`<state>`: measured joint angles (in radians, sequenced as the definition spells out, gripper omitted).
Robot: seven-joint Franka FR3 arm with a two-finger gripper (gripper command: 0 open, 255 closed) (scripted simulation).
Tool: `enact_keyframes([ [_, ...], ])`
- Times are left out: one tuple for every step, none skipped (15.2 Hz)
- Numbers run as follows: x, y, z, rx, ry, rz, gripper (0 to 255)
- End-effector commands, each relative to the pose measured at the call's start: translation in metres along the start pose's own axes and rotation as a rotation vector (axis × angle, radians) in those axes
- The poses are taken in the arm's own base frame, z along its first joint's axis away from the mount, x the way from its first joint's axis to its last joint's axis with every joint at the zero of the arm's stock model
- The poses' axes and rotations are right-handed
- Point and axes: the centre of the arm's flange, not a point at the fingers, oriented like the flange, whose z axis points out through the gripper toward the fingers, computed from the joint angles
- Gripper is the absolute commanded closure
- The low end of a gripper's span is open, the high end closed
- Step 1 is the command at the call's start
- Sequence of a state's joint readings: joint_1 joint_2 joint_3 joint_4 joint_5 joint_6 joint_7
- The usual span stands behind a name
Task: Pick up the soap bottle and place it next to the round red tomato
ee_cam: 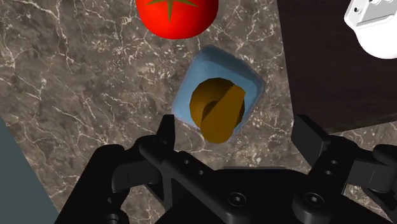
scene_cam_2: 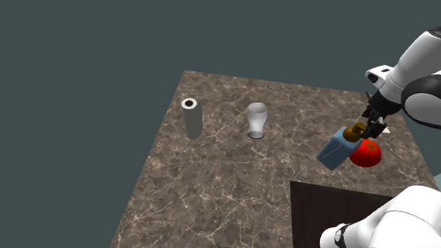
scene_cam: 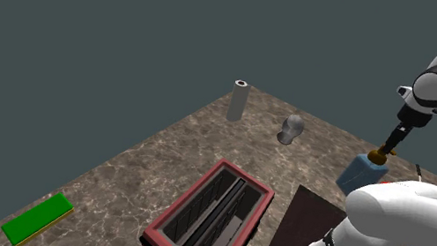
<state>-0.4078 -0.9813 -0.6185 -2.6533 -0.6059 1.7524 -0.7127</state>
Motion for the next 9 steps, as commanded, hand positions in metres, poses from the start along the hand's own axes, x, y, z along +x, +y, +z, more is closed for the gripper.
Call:
enact_keyframes([
  [0.001, 0.0, -0.023, 0.001, 0.0, 0.0, 0],
  [0.001, 0.0, -0.034, 0.001, 0.0, 0.0, 0],
  [0.001, 0.0, -0.034, 0.001, 0.0, 0.0, 0],
  [0.001, 0.0, -0.034, 0.001, 0.0, 0.0, 0],
  [0.001, 0.0, -0.034, 0.001, 0.0, 0.0, 0],
  [0.001, 0.0, -0.034, 0.001, 0.0, 0.0, 0],
  [0.001, 0.0, -0.034, 0.001, 0.0, 0.0, 0],
  [0.001, 0.0, -0.034, 0.001, 0.0, 0.0, 0],
  [0.001, 0.0, -0.034, 0.001, 0.0, 0.0, 0],
])
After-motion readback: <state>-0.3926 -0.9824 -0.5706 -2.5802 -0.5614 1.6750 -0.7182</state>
